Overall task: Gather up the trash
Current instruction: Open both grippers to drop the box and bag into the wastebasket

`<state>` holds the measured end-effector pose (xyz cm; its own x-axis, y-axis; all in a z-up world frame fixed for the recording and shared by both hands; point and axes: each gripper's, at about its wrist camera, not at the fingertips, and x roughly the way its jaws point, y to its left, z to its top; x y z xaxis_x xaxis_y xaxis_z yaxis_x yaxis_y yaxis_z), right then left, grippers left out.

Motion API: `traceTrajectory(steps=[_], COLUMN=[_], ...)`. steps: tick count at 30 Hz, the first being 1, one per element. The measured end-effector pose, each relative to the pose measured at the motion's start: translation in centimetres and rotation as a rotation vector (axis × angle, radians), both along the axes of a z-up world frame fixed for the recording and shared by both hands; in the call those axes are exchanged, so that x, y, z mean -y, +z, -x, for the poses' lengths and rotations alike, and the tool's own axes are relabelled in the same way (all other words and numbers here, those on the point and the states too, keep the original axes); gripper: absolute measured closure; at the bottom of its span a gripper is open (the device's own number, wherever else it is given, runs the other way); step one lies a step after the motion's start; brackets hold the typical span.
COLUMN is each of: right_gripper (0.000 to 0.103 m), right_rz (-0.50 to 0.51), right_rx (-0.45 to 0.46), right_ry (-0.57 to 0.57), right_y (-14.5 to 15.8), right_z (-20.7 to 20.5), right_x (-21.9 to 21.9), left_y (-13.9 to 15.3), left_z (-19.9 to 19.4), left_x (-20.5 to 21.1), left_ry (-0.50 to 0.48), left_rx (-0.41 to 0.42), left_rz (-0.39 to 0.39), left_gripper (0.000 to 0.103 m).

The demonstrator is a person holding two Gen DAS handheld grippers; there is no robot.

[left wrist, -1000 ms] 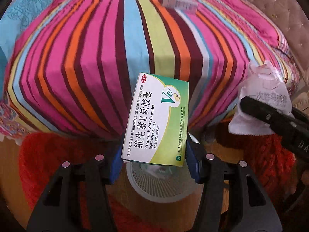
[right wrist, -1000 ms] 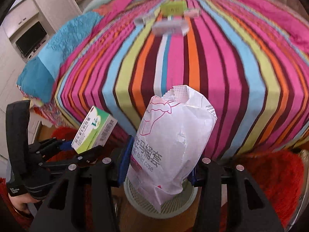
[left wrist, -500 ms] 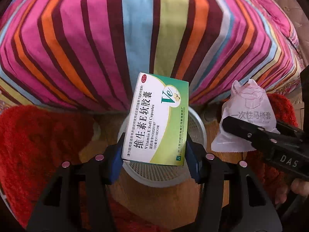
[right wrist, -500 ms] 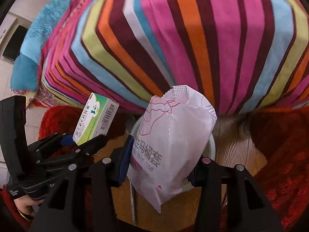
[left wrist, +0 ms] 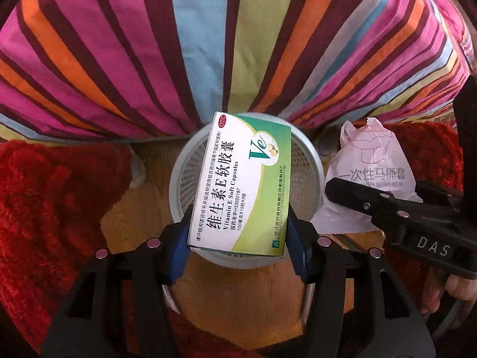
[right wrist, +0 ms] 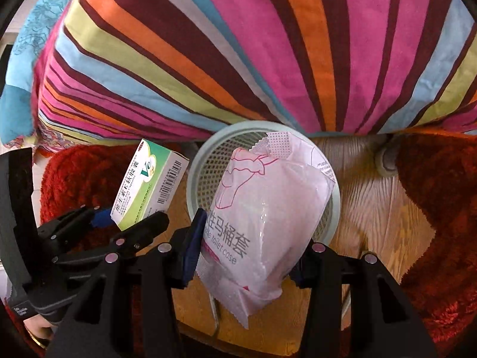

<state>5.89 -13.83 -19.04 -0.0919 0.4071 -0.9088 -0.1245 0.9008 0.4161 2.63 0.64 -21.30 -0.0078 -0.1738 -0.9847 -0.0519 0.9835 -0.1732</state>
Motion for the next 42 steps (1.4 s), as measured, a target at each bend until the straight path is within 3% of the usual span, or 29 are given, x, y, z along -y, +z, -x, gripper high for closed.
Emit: traceTrajectory(steps=[10, 19, 24, 40, 42], right_gripper=[0.057, 0.056, 0.027, 0.025, 0.021], right_rz=[0.041, 0.067, 0.146, 0.116, 0.114], right_rx=[-0.120, -0.166, -0.212, -0.197, -0.187], right_ry=[0.026, 0.040, -0.014, -0.046, -0.049], right_y=[-2.8, -3.6, -4.6, -4.2, -4.0], right_z=[-0.4, -0.7, -0.8, -0.9, -0.9], right_x=[-0.8, -0.9, 0.0, 0.3, 0.5], left_y=[-2.4, -3.4, -3.8, -3.3, -3.1], left_z=[-0.6, -0.4, -0.3, -0.4, -0.4], left_x=[-0.2, -0.5, -1.4, -1.8, -1.9], left_ry=[0.011, 0.025, 0.075, 0.100, 0.104], left_rx=[-0.094, -0.161, -0.182, -0.160, -0.154], left_rz=[-0.014, -0.009, -0.015, -0.002, -0.005], left_gripper=[0.047, 0.046, 0.031, 0.028, 0.028])
